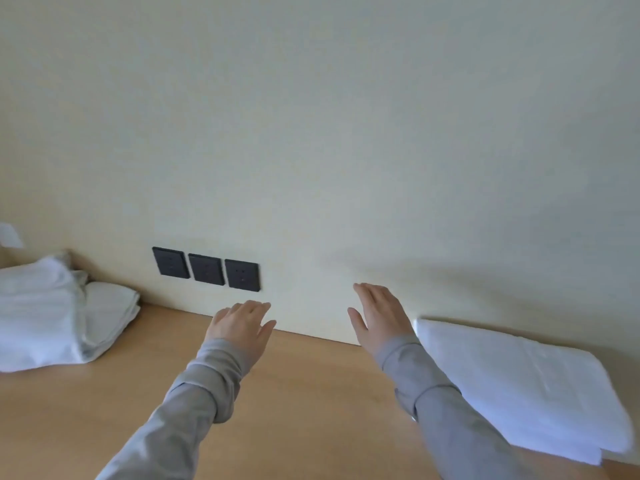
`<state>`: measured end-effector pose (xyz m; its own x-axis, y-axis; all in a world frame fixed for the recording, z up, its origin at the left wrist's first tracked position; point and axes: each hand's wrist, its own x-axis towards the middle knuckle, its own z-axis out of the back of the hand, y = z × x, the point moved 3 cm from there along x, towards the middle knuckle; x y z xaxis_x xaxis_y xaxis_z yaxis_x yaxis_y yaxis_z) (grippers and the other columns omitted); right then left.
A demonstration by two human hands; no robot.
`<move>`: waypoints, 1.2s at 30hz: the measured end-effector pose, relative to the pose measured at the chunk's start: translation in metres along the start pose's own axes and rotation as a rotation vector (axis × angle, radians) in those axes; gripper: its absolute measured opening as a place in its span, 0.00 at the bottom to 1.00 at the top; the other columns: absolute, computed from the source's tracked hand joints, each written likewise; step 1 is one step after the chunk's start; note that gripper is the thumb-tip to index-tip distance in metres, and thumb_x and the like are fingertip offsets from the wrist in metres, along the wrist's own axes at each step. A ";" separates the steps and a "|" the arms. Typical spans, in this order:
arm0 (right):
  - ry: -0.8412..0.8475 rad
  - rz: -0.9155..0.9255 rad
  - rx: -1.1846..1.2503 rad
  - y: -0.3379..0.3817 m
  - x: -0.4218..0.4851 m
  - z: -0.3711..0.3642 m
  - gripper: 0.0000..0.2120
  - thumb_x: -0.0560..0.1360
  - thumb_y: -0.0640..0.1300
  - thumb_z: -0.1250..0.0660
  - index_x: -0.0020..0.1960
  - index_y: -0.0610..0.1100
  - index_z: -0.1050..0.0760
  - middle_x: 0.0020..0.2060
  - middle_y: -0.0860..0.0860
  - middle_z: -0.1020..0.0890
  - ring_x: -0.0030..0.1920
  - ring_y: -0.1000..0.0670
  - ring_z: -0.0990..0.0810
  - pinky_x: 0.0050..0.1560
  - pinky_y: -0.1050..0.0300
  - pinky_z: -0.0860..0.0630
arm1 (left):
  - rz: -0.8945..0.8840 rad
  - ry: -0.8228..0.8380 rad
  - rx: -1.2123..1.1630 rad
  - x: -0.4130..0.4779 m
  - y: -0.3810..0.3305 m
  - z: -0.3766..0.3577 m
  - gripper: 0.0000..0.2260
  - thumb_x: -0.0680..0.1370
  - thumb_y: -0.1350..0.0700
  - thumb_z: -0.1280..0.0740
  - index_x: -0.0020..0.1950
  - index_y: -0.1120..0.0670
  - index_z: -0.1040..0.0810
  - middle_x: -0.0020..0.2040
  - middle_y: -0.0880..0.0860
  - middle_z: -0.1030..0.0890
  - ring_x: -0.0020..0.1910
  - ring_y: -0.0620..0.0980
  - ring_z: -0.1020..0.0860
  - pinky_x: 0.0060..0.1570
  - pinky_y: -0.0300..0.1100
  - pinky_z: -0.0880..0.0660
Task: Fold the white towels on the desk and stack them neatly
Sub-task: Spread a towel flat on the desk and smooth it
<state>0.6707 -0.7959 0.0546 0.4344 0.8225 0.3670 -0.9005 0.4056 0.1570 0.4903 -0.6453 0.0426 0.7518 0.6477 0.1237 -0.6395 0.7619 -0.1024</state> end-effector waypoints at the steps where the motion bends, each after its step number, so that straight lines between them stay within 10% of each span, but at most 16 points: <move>1: -0.002 0.024 0.015 0.032 0.008 -0.006 0.21 0.80 0.48 0.46 0.70 0.42 0.37 0.67 0.50 0.31 0.68 0.49 0.36 0.68 0.59 0.42 | 0.033 -0.009 -0.003 -0.014 0.032 0.008 0.20 0.81 0.45 0.49 0.72 0.47 0.36 0.70 0.44 0.32 0.67 0.46 0.33 0.66 0.42 0.38; 14: 0.112 0.388 0.205 0.443 0.060 -0.106 0.21 0.77 0.49 0.40 0.68 0.45 0.33 0.65 0.52 0.28 0.66 0.51 0.32 0.65 0.58 0.36 | 0.540 -0.199 -0.035 -0.220 0.387 0.095 0.18 0.81 0.47 0.48 0.70 0.45 0.35 0.68 0.42 0.31 0.66 0.45 0.33 0.62 0.41 0.38; 36: 0.652 -0.183 0.416 0.532 0.194 -0.325 0.26 0.77 0.51 0.39 0.72 0.43 0.39 0.67 0.44 0.31 0.67 0.44 0.33 0.65 0.53 0.33 | 0.787 -0.015 -0.406 -0.148 0.655 -0.011 0.18 0.79 0.48 0.42 0.69 0.49 0.33 0.65 0.48 0.27 0.60 0.50 0.27 0.55 0.46 0.28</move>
<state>0.2819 -0.2909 -0.0887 0.3843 0.8769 -0.2887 -0.6912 0.4806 0.5397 -0.0381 -0.2424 -0.0534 0.1136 0.9865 -0.1176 -0.8621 0.0391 -0.5053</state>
